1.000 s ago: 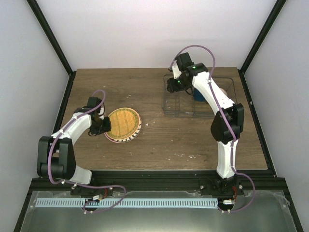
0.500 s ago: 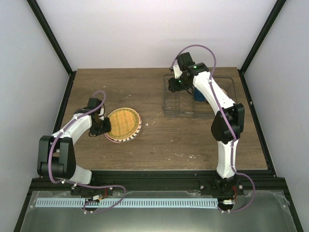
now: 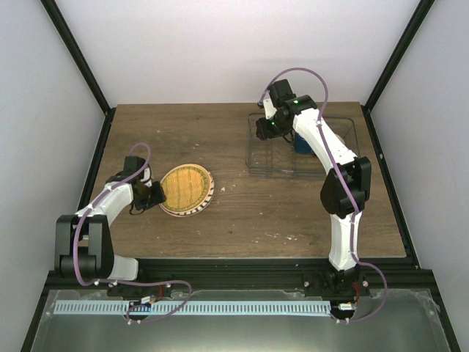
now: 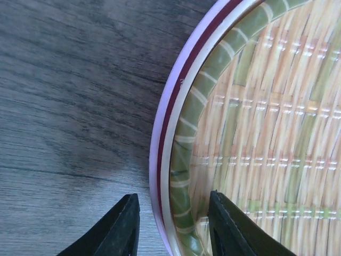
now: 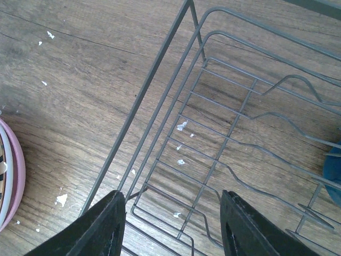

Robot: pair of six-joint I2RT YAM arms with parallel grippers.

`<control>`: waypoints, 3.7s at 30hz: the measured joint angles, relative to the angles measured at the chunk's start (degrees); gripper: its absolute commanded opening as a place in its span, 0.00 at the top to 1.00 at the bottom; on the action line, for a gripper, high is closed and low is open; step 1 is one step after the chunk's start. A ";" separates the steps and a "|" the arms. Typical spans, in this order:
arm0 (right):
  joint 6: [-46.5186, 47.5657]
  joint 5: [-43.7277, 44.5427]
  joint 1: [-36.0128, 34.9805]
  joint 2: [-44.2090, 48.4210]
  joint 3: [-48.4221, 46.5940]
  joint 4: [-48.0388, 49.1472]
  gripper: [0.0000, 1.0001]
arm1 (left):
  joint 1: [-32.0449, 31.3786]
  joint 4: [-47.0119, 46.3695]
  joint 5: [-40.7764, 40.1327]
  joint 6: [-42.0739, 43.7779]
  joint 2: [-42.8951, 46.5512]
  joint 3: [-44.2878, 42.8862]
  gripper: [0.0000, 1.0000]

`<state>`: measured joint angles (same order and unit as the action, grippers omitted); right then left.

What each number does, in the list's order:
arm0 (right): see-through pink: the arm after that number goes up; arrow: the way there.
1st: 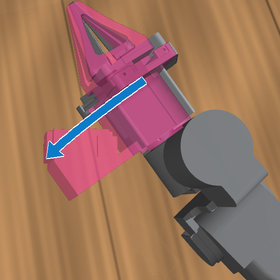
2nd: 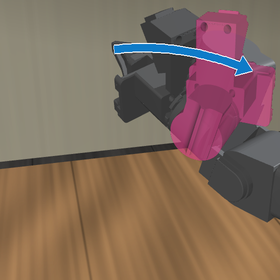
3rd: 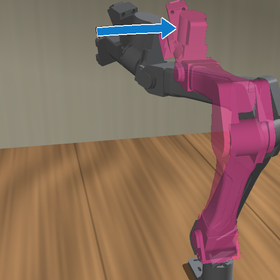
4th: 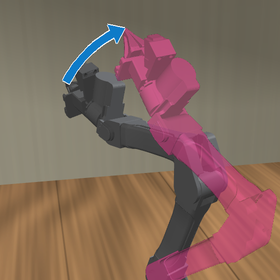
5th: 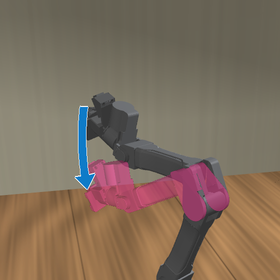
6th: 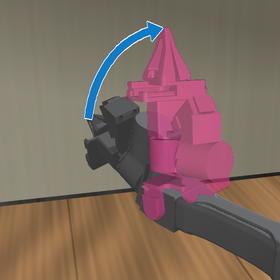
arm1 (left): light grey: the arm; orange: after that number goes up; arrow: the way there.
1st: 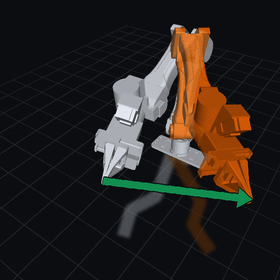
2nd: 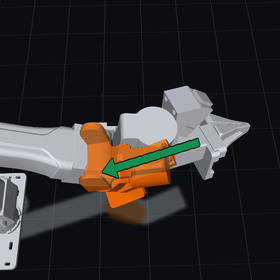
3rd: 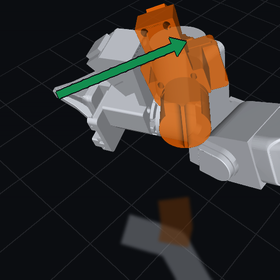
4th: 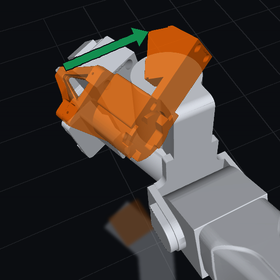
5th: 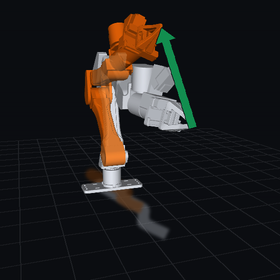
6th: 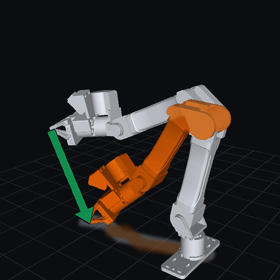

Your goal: Load the mixed dishes into the dish rack

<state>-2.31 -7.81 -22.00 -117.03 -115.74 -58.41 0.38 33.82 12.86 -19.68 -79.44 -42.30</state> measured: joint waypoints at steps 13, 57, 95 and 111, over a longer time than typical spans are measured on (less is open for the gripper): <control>0.15 0.39 -0.37 -0.02 0.00 0.00 0.50 | 2.21 -1.79 6.19 -0.85 1.75 1.99 0.62; 0.35 0.61 -0.39 -0.46 0.00 0.00 0.44 | 2.21 1.84 9.27 -0.55 2.67 -1.25 0.40; 0.98 2.78 -0.66 -0.46 0.00 -0.11 0.00 | 2.69 -8.59 14.16 -2.64 -1.27 3.50 1.00; 0.96 -0.42 -0.66 -0.48 0.00 -0.07 0.00 | 3.06 -8.22 15.85 -3.89 2.40 3.80 1.00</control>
<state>-1.34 -8.23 -22.65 -117.51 -115.74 -58.48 3.44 25.61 28.71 -23.57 -77.03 -38.50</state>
